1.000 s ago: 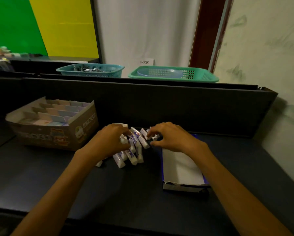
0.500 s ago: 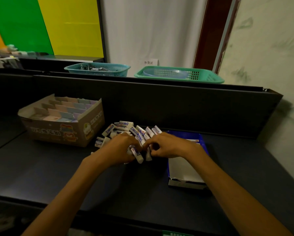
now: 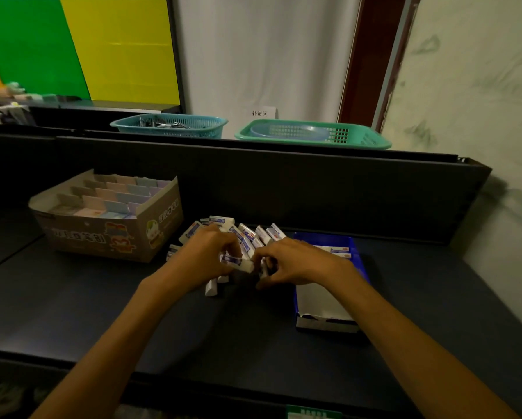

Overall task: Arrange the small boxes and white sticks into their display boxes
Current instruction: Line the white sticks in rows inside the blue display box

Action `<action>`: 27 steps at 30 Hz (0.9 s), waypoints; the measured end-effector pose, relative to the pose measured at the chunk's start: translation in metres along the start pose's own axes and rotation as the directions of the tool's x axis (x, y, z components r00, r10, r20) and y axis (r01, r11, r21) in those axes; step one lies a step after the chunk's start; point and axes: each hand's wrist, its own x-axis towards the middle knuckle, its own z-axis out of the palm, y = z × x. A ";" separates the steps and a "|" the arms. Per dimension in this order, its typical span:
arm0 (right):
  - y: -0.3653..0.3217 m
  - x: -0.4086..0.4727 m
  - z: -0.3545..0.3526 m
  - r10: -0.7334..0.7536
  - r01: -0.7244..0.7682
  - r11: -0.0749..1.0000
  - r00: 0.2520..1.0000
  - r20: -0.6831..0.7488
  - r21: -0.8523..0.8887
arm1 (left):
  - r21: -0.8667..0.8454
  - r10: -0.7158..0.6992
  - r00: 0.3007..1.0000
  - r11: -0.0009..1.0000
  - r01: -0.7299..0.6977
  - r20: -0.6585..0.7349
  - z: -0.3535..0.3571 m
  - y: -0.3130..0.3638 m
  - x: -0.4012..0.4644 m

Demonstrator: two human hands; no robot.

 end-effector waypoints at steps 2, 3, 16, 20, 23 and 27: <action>-0.001 0.001 0.001 0.006 -0.007 1.000 1.000 -0.023 -0.006 | -0.016 -0.004 1.000 1.000 0.004 -0.020 -0.001 0.000 0.000; -0.001 0.001 0.002 0.009 -0.010 1.000 1.000 -0.029 -0.013 | -0.031 -0.007 1.000 0.999 0.006 -0.031 -0.002 0.001 -0.001; 0.004 0.000 0.002 0.064 -0.060 0.998 0.986 -0.153 0.033 | -0.188 -0.028 0.993 0.982 0.007 -0.111 -0.005 0.017 0.006; 0.019 -0.017 -0.017 0.077 -0.003 0.968 0.954 -0.289 0.249 | -0.402 -0.051 0.988 0.915 -0.013 -0.148 -0.006 0.019 0.008; 0.034 -0.037 -0.032 0.101 0.047 0.930 0.921 -0.376 0.365 | -0.514 -0.061 0.990 0.858 -0.012 -0.124 -0.006 0.025 0.012; 0.057 -0.060 -0.038 0.153 0.064 0.874 0.905 -0.398 0.482 | -0.538 -0.022 0.992 0.842 -0.049 -0.125 -0.005 0.040 0.022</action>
